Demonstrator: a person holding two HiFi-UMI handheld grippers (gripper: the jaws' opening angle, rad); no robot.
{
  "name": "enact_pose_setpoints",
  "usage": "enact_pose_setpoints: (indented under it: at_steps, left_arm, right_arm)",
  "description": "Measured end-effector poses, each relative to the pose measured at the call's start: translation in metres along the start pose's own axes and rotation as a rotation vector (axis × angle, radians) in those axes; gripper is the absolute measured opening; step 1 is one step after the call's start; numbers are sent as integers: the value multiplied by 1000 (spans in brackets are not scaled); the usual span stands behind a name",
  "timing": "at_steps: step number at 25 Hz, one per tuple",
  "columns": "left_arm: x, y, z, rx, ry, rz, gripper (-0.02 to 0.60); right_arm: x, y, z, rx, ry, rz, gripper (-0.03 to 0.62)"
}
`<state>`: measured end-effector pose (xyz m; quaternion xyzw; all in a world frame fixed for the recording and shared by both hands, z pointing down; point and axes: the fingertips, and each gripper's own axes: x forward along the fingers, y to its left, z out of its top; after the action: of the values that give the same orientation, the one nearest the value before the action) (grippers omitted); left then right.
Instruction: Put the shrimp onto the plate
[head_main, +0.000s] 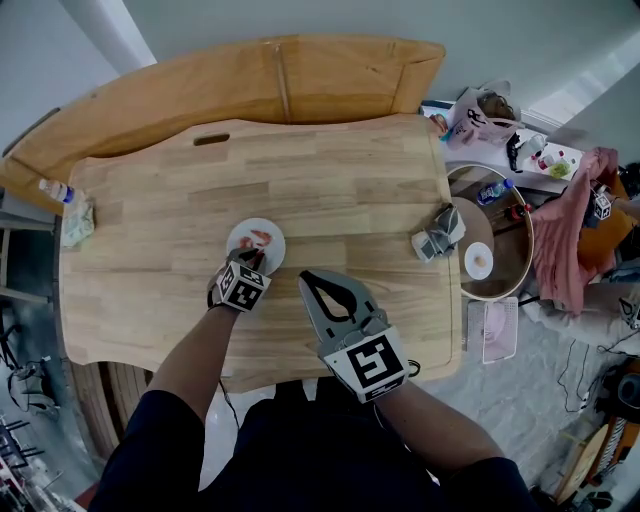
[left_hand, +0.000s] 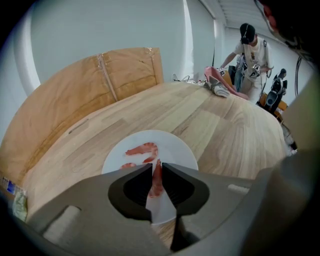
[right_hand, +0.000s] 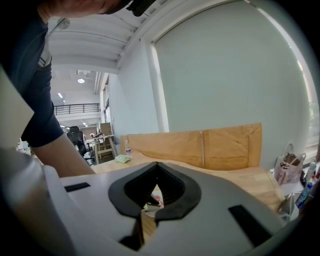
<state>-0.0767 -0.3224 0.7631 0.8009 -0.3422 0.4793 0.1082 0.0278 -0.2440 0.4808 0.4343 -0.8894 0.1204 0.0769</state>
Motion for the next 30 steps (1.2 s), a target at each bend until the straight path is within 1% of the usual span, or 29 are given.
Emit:
enact_pose_setpoints:
  at_steps: [2,6,12,17,24,27,30]
  left_arm:
    - [1,-1,1,-6,-4,-9,61]
    - [-3,-2,6,-13,-24,-16,90]
    - [-26,-2,20,-45,-87,-8,91]
    - [-63,-8,36,-97,-190,-5,92]
    - [-139,-30,57,-154,-359,-18,91]
    - [-172,-37,62,-165,-411,-13,91]
    - [-204,-37,62,-220,-449,8,91]
  right_arm:
    - [-1,1,0,0,2,2,9]
    - [-4,2,1,6,3,0,10]
    - [-10,9,5,-2,1,11,9]
    - [-17,17,7,-19,-1,14,10]
    - [-27,30,13,-36,-3,21,10]
    - [-28,40,18,-48,-7,34,10]
    - [-28,49,21,-49,-8,41,10]
